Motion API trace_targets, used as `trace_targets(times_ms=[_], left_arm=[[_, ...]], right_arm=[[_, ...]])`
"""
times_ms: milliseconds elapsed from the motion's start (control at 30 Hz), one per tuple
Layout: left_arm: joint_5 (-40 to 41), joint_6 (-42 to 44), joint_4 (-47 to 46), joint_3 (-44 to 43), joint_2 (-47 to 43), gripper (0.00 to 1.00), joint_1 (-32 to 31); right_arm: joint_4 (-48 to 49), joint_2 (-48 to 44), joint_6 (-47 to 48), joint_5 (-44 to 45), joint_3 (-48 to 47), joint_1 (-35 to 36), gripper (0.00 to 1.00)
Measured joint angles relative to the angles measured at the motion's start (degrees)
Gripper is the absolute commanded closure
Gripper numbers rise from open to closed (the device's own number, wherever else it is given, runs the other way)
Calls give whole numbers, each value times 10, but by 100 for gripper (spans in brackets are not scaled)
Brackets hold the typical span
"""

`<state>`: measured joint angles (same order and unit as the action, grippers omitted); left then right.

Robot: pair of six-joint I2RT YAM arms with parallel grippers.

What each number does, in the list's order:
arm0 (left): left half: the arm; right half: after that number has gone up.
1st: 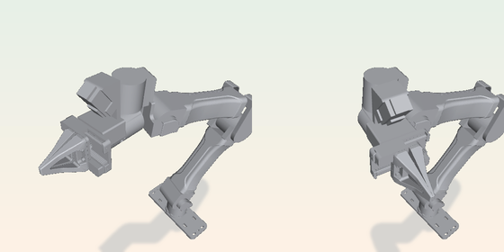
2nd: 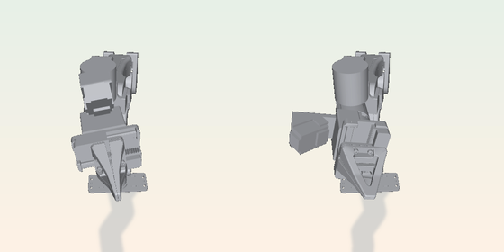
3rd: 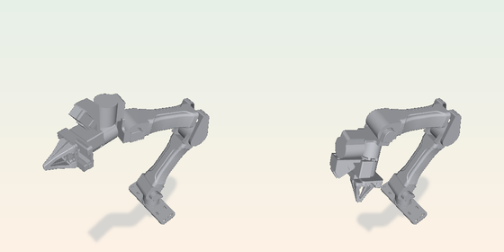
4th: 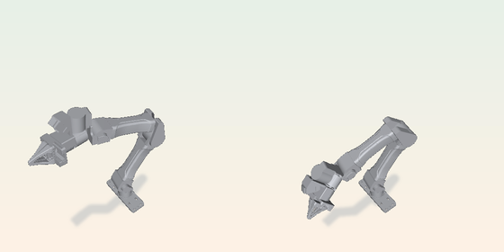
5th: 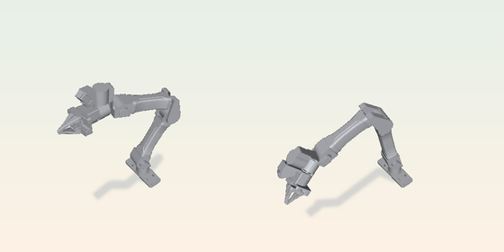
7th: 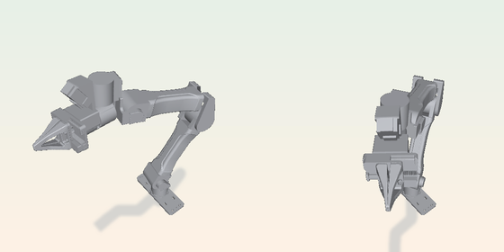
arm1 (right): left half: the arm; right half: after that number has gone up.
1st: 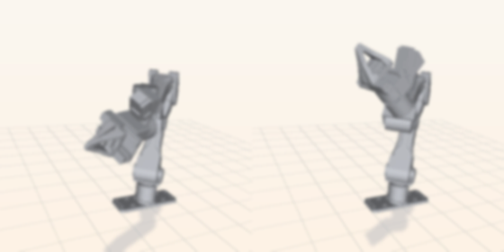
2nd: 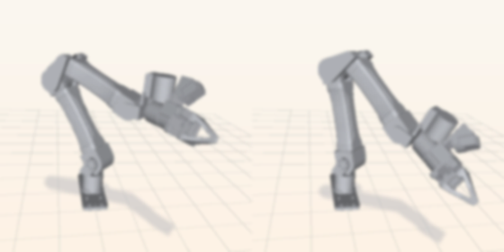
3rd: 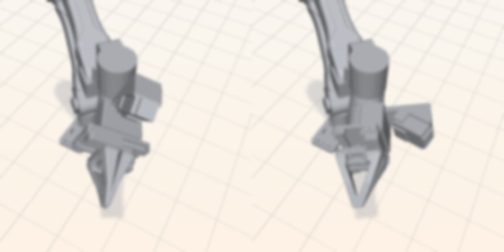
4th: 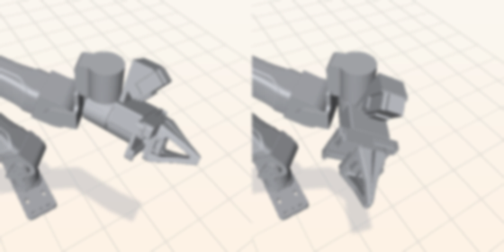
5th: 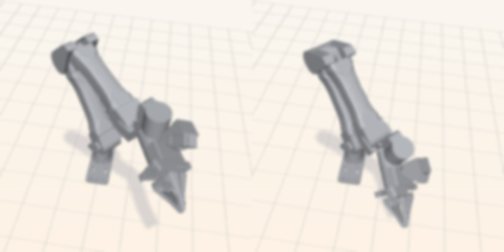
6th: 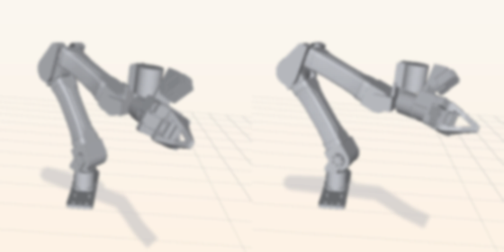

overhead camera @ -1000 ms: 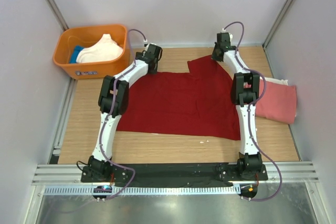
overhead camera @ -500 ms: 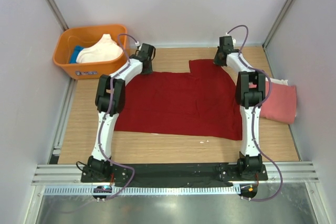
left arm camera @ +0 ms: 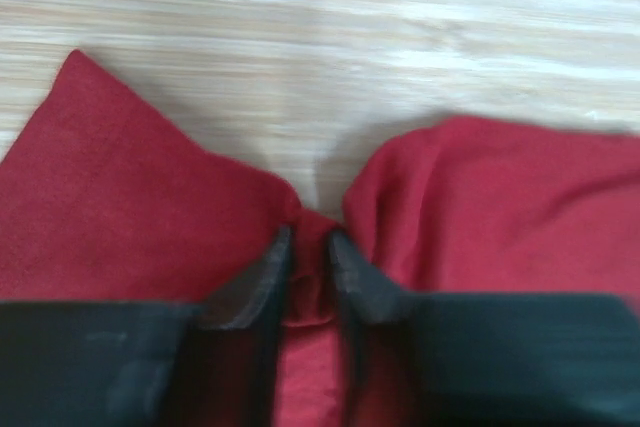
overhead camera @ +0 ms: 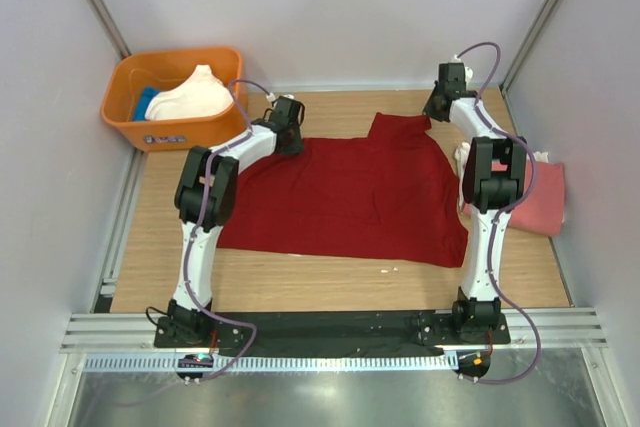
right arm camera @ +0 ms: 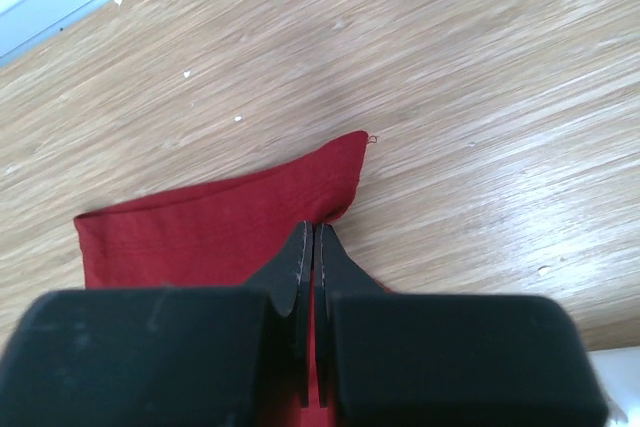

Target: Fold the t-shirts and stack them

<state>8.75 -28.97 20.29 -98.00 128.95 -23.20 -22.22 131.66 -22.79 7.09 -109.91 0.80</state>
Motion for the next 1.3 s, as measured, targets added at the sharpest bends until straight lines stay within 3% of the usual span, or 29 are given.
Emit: trace_targets(times_ms=[33, 67, 167, 600, 733, 800, 900, 1300], left_arm=[[-3, -2, -2, 0, 0, 54, -5], [-4, -1, -4, -1, 0, 47, -9], [-7, -3, -10, -3, -1, 36, -17], [20, 25, 53, -30, -2, 38, 30], [23, 35, 55, -44, -2, 51, 43], [23, 40, 59, -59, -2, 52, 44], [28, 42, 64, -83, -2, 37, 45], [47, 50, 83, -110, 22, 35, 66]], right_arm=[[1, -1, 0, 0, 0, -2, 99], [2, -1, -1, 0, 0, -2, 99], [3, -1, -1, -2, 5, -2, 99], [8, -1, -1, -21, 9, -2, 99], [8, -1, -1, -23, 9, -2, 99], [8, -1, -1, -24, 9, -2, 99], [8, -1, -1, -26, 9, -2, 99], [8, 0, -3, -33, 8, -2, 99]])
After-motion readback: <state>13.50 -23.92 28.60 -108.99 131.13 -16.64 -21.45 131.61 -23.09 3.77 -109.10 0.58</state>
